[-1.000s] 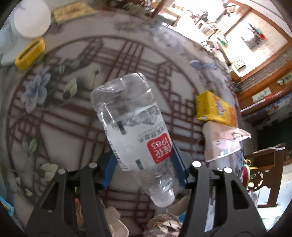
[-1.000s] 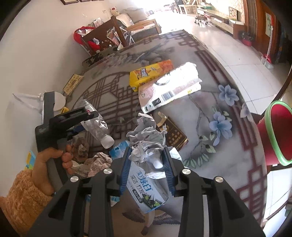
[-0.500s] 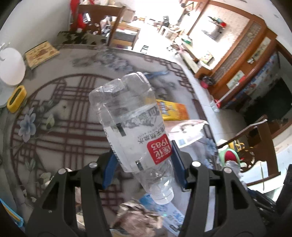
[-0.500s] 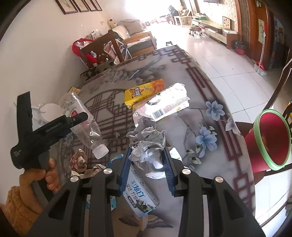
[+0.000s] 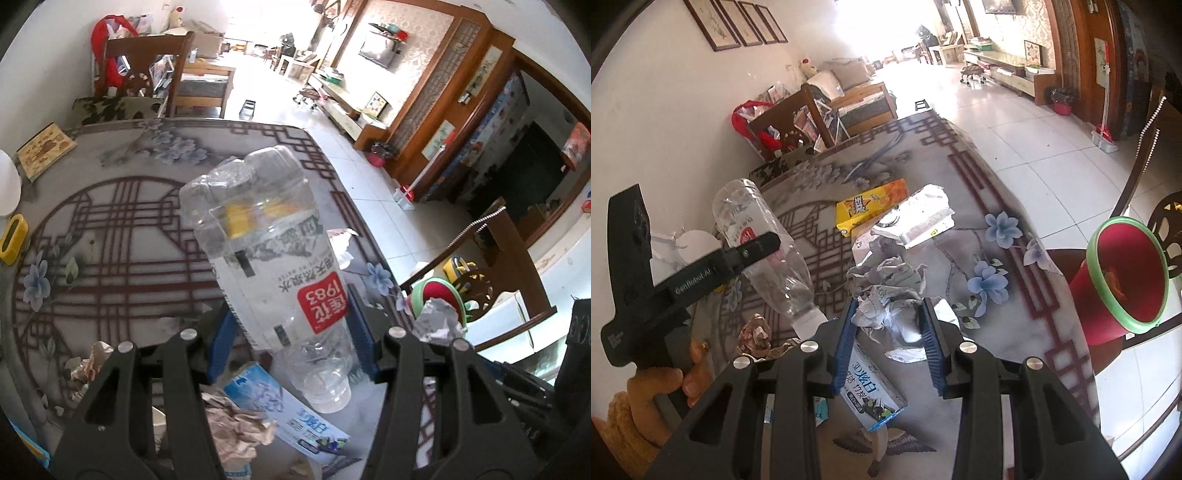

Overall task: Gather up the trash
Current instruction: 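Grasp the crumpled paper with the right tool while the left tool grasps the plastic bottle, then carry the bottle and crumpled foil paper to the red bucket and release both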

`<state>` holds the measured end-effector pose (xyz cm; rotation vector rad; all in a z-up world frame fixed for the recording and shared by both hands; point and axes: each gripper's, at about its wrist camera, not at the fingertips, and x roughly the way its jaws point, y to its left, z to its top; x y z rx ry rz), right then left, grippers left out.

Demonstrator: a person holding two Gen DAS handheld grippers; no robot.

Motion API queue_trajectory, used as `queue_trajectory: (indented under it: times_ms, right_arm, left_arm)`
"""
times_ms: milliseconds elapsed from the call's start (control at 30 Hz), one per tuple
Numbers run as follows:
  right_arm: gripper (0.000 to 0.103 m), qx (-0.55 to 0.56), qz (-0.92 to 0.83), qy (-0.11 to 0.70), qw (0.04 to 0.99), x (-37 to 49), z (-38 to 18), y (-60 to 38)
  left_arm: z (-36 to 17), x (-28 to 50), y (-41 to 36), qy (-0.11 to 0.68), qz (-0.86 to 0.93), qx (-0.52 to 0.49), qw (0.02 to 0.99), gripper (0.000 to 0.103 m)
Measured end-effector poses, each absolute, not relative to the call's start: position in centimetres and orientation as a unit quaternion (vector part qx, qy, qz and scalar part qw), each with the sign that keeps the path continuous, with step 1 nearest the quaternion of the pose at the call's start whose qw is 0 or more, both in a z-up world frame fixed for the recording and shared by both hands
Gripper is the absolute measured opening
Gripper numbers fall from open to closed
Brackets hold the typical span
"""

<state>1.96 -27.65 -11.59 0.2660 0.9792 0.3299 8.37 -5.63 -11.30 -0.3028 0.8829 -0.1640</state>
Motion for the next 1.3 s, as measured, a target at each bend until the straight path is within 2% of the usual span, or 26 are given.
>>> queue_trajectory:
  times_ms: [500, 1300]
  right_arm:
    - [0.034, 0.149, 0.142, 0.456, 0.866, -0.1, -11.0, -29.9]
    - [0.034, 0.179, 0.097, 0.454, 0.867, -2.2, -11.7, -35.4]
  left_arm:
    - [-9.1, 6.7, -8.3, 0.404, -0.106, -0.116, 0.901, 0.053]
    - [-9.4, 6.3, -13.2, 0.413, -0.141, -0.093, 0.895, 0.053]
